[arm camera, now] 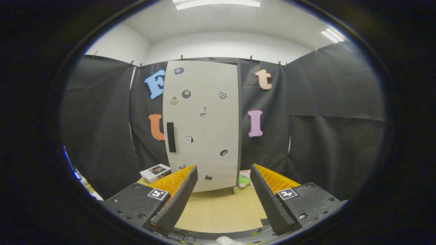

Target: Open the shoe cabinet door, grab the shoes and put them into the shoe cabinet, then close the shoe cabinet door.

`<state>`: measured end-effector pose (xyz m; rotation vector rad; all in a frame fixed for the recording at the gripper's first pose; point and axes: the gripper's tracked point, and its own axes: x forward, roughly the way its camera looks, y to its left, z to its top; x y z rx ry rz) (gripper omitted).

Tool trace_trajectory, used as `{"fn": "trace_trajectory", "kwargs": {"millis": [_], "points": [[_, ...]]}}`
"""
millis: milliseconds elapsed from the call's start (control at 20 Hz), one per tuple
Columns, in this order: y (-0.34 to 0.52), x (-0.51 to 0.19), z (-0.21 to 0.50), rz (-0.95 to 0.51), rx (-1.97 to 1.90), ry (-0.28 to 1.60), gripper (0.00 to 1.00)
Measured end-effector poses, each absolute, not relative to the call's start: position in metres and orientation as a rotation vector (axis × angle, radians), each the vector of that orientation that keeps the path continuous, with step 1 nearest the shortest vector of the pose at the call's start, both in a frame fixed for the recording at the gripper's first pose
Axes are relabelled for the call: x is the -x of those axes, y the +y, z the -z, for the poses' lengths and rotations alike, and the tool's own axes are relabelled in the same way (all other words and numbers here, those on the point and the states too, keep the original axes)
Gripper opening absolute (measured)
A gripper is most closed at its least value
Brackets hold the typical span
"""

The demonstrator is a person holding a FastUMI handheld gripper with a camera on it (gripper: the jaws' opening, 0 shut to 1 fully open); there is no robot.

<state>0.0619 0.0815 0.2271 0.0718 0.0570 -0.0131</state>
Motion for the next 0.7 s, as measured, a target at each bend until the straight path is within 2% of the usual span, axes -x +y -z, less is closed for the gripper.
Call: {"fn": "trace_trajectory", "kwargs": {"millis": [700], "points": [[0.0738,-0.0541,-0.2352,0.008,-0.077,0.032,1.00]]}}
